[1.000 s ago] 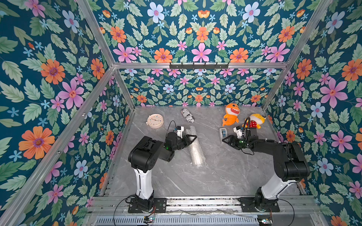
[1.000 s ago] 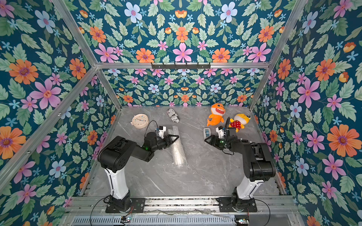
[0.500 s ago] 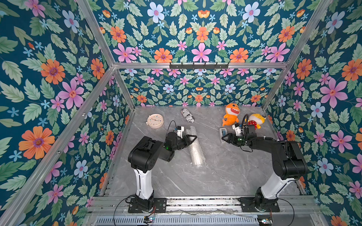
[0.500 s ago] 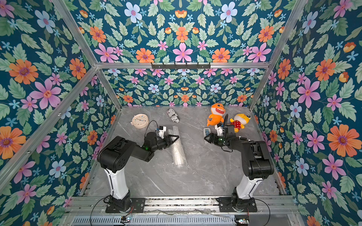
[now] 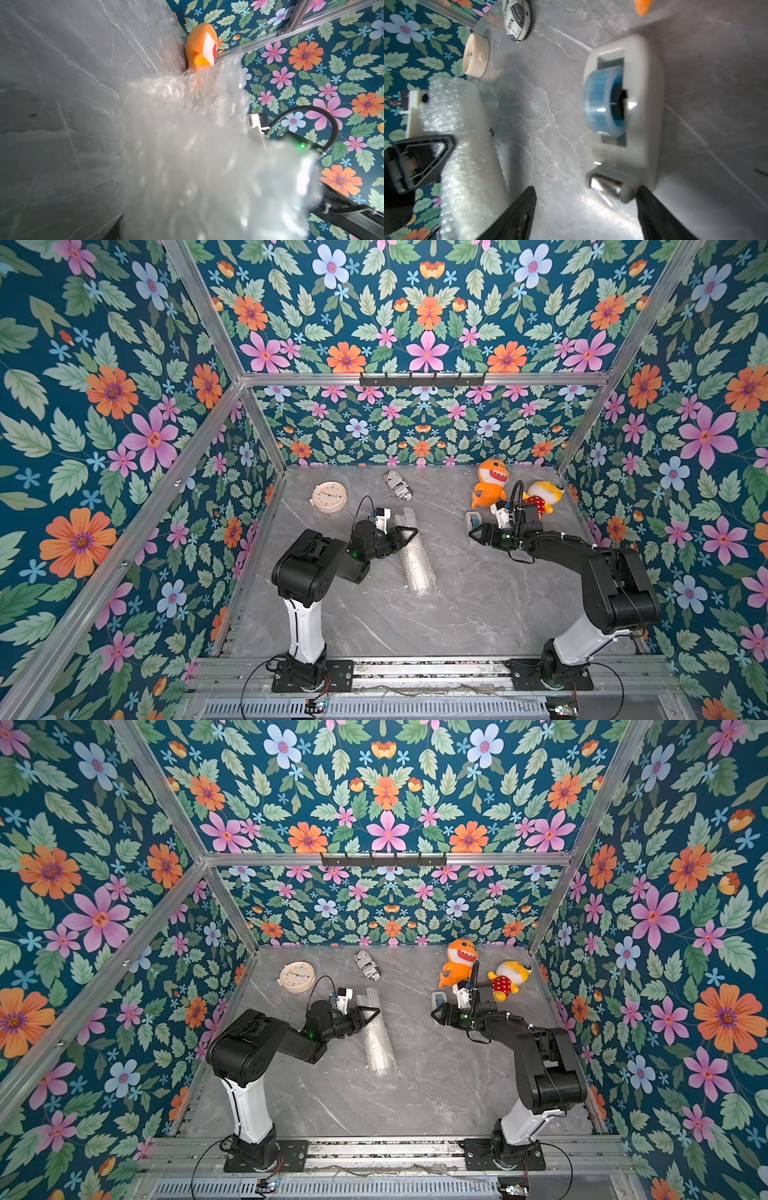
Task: Wrap vases in bubble wrap
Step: Tear off the tape using the Tape Cutter.
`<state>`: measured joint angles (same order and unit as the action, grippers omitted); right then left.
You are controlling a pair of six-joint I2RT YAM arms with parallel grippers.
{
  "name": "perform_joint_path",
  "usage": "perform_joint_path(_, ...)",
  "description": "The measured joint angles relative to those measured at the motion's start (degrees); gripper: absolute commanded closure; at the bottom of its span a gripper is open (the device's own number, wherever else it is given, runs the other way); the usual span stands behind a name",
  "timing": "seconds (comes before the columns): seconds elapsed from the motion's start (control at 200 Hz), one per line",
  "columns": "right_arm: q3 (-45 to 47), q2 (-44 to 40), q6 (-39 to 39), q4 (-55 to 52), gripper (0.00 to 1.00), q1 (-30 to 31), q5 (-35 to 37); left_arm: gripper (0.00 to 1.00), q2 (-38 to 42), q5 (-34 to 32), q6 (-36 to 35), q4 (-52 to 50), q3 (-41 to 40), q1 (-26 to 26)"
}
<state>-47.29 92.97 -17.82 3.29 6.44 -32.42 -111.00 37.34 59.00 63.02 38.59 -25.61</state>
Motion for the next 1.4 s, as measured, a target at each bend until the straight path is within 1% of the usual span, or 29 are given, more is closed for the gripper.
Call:
perform_joint_path(0.205, 0.85, -0.74, 0.44, -1.16, 0.25, 0.07, -1.01, 0.7, 0.0, 0.02, 0.0, 0.13, -0.04, 0.0)
perform_joint_path(0.445, 0.24, 1.05, 0.63, -1.57, 0.25, 0.61, -3.21, 0.7, 0.0, 0.04, 0.0, 0.2, -0.04, 0.0)
perform_joint_path(0.765, -1.01, 1.44, 1.49, -2.8, 0.24, 0.92, -3.87, 0.7, 0.0, 0.04, 0.04, 0.33, -0.2, 0.0)
perform_joint_path(0.93, -0.2, 0.2, 1.73, -2.56, 0.24, 0.92, -3.58, 0.7, 0.0, 0.07, 0.04, 0.33, -0.2, 0.0)
perform_joint_path(1.01, -0.26, 0.17, 1.7, -2.47, 0.27, 0.94, -3.08, 0.7, -0.04, 0.2, 0.04, 0.39, -0.17, 0.0)
perform_joint_path(1.28, -0.39, 0.28, 1.49, -3.41, 0.4, 0.94, 0.66, 0.7, -0.04, 0.24, 0.44, 0.35, -0.11, 0.0)
perform_joint_path(1.401, -0.39, 1.07, 1.44, -3.43, 0.41, 1.01, 1.68, 0.7, -0.04, 0.39, 0.44, 0.26, 0.04, 0.0)
